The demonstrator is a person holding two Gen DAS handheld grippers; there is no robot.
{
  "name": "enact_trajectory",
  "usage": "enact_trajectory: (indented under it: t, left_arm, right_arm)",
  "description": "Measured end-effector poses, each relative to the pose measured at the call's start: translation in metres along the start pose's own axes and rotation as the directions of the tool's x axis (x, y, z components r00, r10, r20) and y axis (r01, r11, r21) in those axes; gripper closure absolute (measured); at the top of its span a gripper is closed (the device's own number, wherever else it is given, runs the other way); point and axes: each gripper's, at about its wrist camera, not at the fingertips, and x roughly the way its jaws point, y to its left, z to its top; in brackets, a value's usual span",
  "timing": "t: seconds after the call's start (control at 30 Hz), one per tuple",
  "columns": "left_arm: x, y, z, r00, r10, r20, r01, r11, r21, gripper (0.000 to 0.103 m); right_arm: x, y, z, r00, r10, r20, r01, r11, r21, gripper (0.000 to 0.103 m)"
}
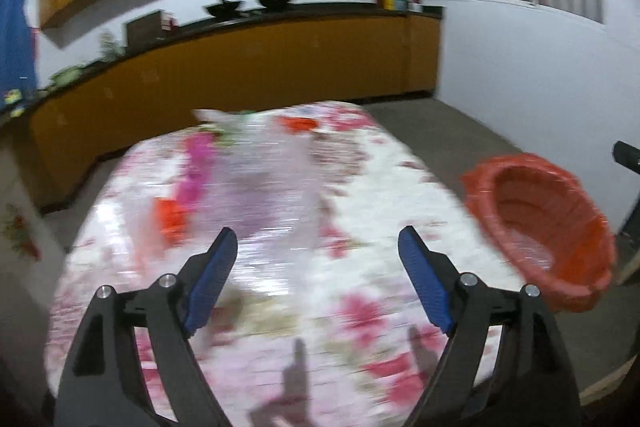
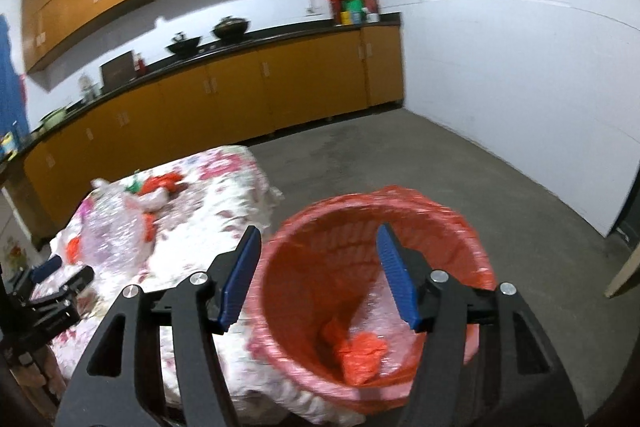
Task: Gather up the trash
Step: 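Move both grippers back over the table toward the clear plastic bags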
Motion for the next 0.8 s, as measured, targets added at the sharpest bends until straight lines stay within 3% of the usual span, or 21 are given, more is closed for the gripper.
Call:
enact_trajectory:
  t: [0.2, 0.37, 0.6, 0.8]
  left_arm:
    - [-0.013, 0.088, -0.013, 0.987, 0.163, -0.006, -0.162, 0.978, -0.13, 0.022]
    - [-0.029, 0.154, -0.026, 0.962, 0.273, -0.022, -0.27, 0.93, -0.249, 0.022]
    - [-0.052, 0.194, -0.036, 0.94, 0.34, -0.014, -0.327, 0.892, -0.311, 0.022]
    - [-0.063, 0.223, -0.05, 0.935, 0.355, -0.026, -0.34, 0.869, -0.36, 0.022]
  right_arm:
    - [0.015, 0.06, -0.006, 0.99, 0.134, -0.048, -0.137, 0.989, -0.055, 0.042]
    - [0.028, 0.142, -0.018, 0.952, 0.287, -0.107, -0.301, 0.941, -0.154, 0.042]
    - [0.047, 0.241, -0.041, 0.886, 0.418, -0.201, -0.458, 0.855, -0.244, 0.042]
    - [0.083, 0.294, -0.058, 0.857, 0.421, -0.297, -0.497, 0.827, -0.264, 0.045]
